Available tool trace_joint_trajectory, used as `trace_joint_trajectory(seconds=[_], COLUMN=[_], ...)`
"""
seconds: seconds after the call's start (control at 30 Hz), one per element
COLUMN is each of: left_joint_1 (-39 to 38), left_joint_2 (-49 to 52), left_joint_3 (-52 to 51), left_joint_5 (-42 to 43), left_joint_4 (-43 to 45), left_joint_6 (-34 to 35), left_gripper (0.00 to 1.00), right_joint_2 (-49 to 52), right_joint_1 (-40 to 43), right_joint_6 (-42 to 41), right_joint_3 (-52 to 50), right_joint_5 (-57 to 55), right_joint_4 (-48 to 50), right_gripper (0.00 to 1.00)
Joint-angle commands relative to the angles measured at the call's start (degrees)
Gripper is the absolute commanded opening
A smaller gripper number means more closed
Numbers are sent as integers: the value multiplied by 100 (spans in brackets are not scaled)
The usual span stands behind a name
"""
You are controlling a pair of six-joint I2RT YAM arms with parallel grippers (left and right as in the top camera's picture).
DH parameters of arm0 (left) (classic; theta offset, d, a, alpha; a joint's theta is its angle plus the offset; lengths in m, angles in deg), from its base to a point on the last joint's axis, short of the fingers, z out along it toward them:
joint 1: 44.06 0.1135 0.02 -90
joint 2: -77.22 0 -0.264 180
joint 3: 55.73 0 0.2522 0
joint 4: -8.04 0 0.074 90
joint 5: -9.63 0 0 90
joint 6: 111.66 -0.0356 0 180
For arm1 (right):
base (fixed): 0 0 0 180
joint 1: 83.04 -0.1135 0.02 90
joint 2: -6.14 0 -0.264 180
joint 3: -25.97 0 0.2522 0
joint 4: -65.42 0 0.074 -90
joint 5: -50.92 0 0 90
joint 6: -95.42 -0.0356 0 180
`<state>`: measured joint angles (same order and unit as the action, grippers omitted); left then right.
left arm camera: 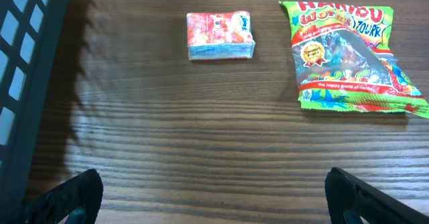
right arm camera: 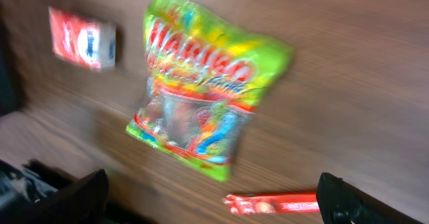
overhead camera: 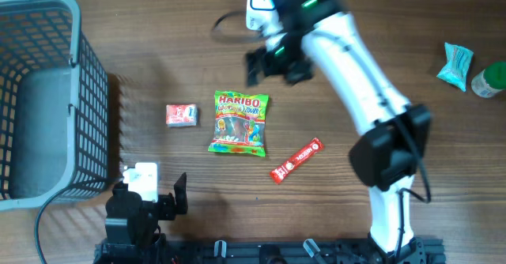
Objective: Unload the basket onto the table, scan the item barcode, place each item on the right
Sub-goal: 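Grasp the Haribo bag with the right gripper and lift it to the scanner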
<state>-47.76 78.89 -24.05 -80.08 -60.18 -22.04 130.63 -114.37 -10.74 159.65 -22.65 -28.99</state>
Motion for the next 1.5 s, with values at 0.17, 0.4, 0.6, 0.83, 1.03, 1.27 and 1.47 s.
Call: trace_joint_trajectory(seconds=[0.17,0.4,0.6,0.83,1.03,1.27,1.47], left_joint_1=[-11,-11,-11,-11,-11,-11,-11], left_joint_2=[-4,-4,-4,-4,-4,-4,-4], left_joint_3=[-13,-13,-13,-13,-13,-13,-13], left_joint_5=[-15,-17,-15,-15,-15,-17,-15], left_joint_4=[11,11,11,11,11,11,11], left_joint_6=[-87,-87,-87,-87,-87,-87,-87], left_gripper=[100,100,100,100,100,100,100], right_joint_2=[-9,391,1051,1261,527,225,227], right_joint_1=[-1233,-1639,-1672,-1552,-610,835,1001], right_joint_6=[-1329,-1738,-2052,-2717,-767,3366,6078], right_joint_3=[-1827,-1836,-1836,-1215,-367,-546,-671], right_joint_5=[-1167,-1967,-2433,-1797,2468,6033,6905], right_joint_4=[1764,2645,2874,1652,1445,92,170], right_gripper=[100,100,99,4,4,4,4])
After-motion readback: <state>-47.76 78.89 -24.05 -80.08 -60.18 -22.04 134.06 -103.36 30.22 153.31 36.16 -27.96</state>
